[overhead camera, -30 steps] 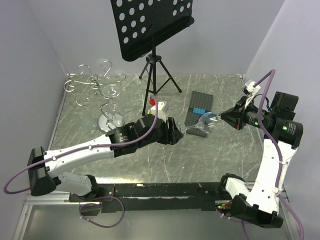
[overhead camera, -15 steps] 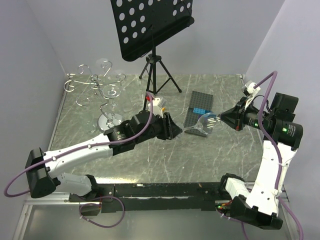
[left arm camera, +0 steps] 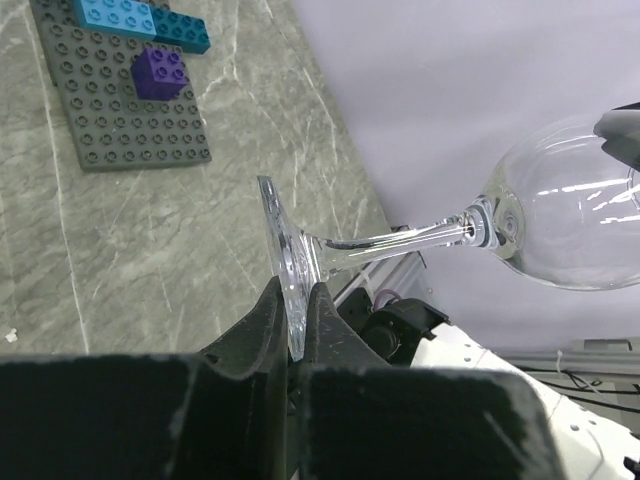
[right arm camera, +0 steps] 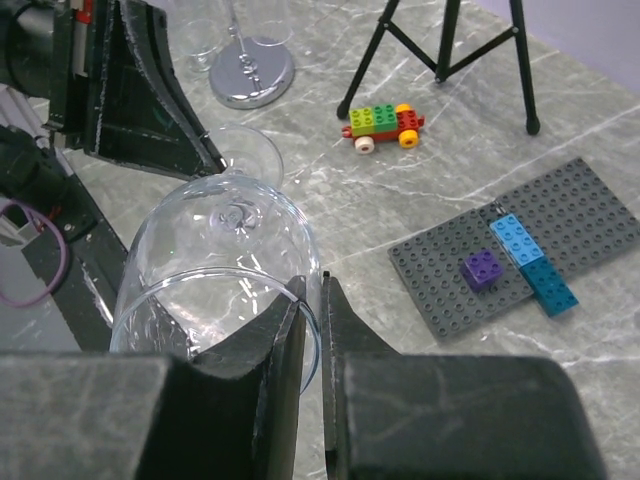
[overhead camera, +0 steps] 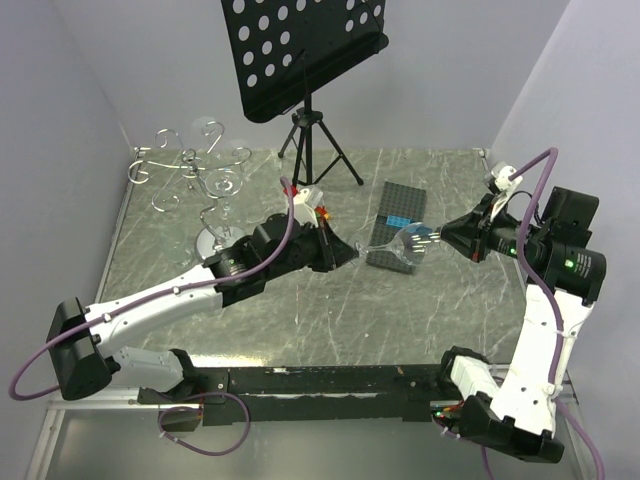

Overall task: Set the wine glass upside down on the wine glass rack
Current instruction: Turn the wine glass upside down at the wine rack.

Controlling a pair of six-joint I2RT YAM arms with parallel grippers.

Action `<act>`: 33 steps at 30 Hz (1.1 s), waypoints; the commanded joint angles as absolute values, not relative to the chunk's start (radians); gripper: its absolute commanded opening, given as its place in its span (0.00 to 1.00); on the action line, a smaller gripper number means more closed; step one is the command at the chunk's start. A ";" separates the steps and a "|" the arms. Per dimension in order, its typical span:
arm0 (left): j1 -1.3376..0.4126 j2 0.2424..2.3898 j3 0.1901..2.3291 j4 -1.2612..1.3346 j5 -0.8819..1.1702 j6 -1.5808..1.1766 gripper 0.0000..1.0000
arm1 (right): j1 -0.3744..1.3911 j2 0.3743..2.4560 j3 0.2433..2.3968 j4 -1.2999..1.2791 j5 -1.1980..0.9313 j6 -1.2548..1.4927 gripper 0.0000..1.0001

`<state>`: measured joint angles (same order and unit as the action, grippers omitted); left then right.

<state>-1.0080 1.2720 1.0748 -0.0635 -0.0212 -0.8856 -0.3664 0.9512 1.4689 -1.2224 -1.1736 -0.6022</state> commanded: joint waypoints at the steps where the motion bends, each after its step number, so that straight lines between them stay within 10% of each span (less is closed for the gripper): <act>1: -0.999 1.213 1.031 -0.008 0.038 -0.857 0.01 | -0.360 0.925 1.462 -1.236 -1.298 -0.613 0.17; 22: -0.960 1.043 1.038 -0.175 -0.028 -0.789 0.01 | -0.364 0.801 1.512 -1.376 -1.171 -0.718 0.81; 33: -0.960 0.974 1.210 -0.466 -0.086 -0.631 0.01 | -0.364 0.773 1.664 -1.333 -1.224 -0.571 0.89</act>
<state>-0.9627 1.0344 1.0946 -0.4232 -0.0528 -0.7048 -0.3660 0.7666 1.6672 -1.3479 -1.2091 -0.6434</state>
